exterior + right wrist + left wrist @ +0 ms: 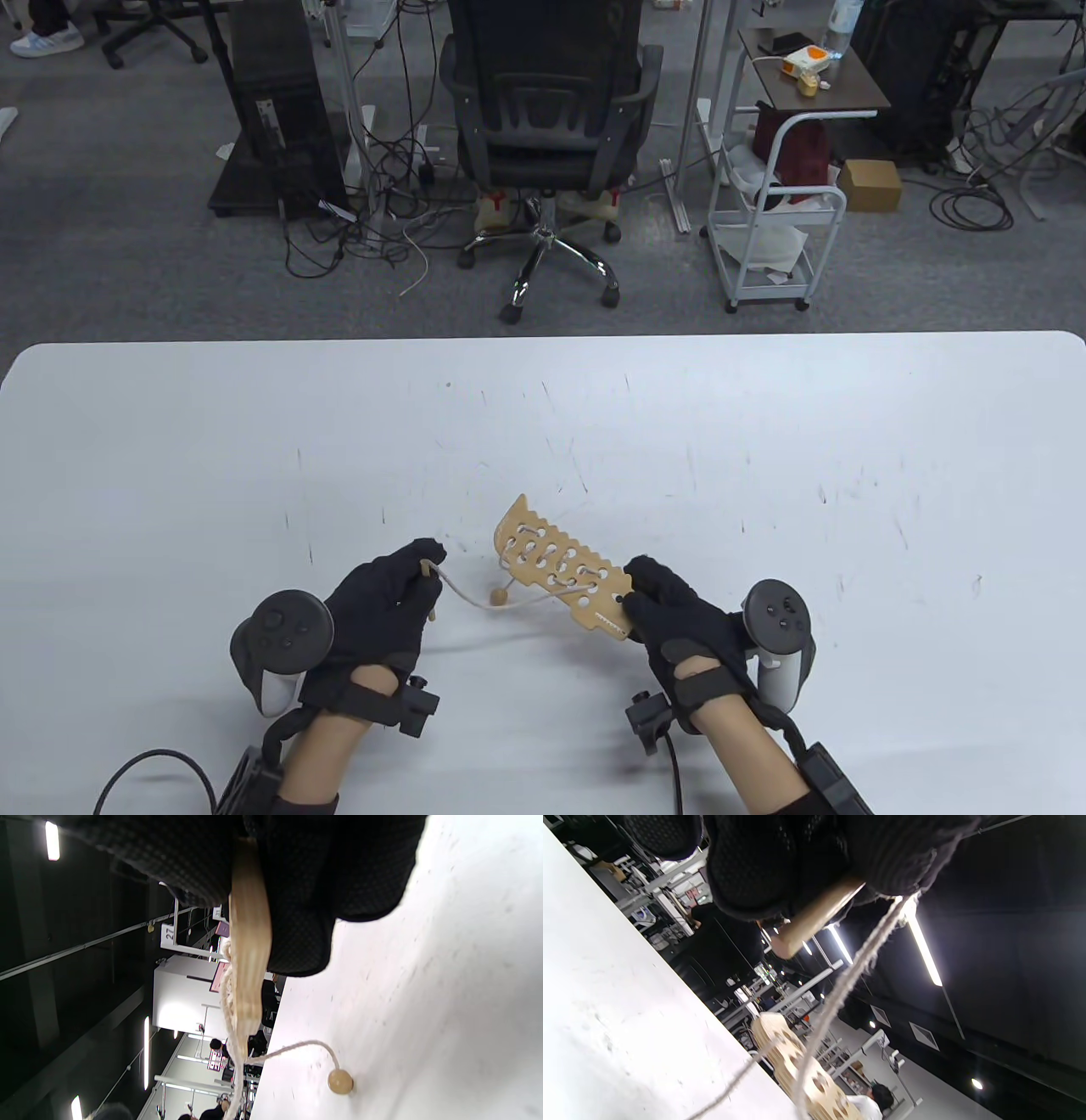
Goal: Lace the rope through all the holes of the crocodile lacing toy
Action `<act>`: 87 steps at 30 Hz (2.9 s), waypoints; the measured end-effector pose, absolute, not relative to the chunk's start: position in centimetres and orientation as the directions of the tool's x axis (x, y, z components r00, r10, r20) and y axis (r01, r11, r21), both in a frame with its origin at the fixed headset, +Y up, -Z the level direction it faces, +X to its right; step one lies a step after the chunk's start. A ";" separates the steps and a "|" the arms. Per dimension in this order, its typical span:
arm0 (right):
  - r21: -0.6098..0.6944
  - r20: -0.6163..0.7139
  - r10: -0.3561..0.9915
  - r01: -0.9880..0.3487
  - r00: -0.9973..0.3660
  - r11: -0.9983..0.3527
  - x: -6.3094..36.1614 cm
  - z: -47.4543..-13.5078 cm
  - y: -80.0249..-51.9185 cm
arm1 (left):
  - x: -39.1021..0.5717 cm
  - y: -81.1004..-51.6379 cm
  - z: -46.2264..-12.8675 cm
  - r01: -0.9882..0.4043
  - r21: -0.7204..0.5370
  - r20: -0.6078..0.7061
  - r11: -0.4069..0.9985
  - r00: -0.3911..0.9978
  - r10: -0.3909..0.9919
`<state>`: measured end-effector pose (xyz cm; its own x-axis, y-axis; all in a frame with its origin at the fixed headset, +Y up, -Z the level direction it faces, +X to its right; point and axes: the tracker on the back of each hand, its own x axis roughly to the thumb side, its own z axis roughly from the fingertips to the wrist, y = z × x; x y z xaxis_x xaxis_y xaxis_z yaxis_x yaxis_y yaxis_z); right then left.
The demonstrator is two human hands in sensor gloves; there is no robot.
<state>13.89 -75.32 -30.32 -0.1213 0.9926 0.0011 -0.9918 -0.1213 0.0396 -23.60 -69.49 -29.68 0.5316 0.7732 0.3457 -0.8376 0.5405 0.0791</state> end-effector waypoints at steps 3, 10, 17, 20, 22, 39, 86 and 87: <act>0.067 0.019 0.991 -0.989 -0.132 -0.133 13.3 -30.1 -75.1 | -23.0 -69.4 -29.4 -0.838 0.064 0.370 0.541 0.523 0.767; 0.124 0.032 0.990 -0.982 -0.140 -0.143 12.2 -29.6 -75.1 | -22.1 -69.2 -29.1 -0.842 0.039 0.411 0.539 0.505 0.759; 0.163 0.036 0.988 -0.975 -0.150 -0.154 11.5 -29.4 -75.3 | -21.0 -69.3 -28.8 -0.835 -0.007 0.452 0.550 0.488 0.747; 0.183 0.040 0.988 -0.970 -0.152 -0.157 11.2 -29.3 -75.3 | -20.3 -69.3 -28.6 -0.828 -0.035 0.481 0.559 0.476 0.736; 0.192 0.042 0.988 -0.969 -0.151 -0.157 11.0 -29.2 -75.3 | -19.9 -69.3 -28.4 -0.824 -0.039 0.497 0.565 0.475 0.727; 0.234 0.062 0.986 -0.958 -0.153 -0.163 10.2 -28.8 -75.3 | -18.6 -68.9 -27.5 -0.811 -0.042 0.565 0.584 0.463 0.683; 0.170 -0.066 0.996 -0.983 0.051 0.062 11.1 -28.9 -76.1 | -15.1 -68.8 -25.7 -0.400 0.147 0.615 0.905 0.753 0.233; 0.168 -0.071 0.996 -0.984 0.054 0.065 11.1 -28.9 -76.2 | -15.3 -68.7 -25.7 -0.424 0.155 0.613 0.892 0.750 0.250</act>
<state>11.06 -76.16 -28.89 0.0542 0.9960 -0.0708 -0.9836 0.0654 0.1683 -15.30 -68.72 -25.67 0.7497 0.2501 0.6127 -0.4241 0.8923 0.1546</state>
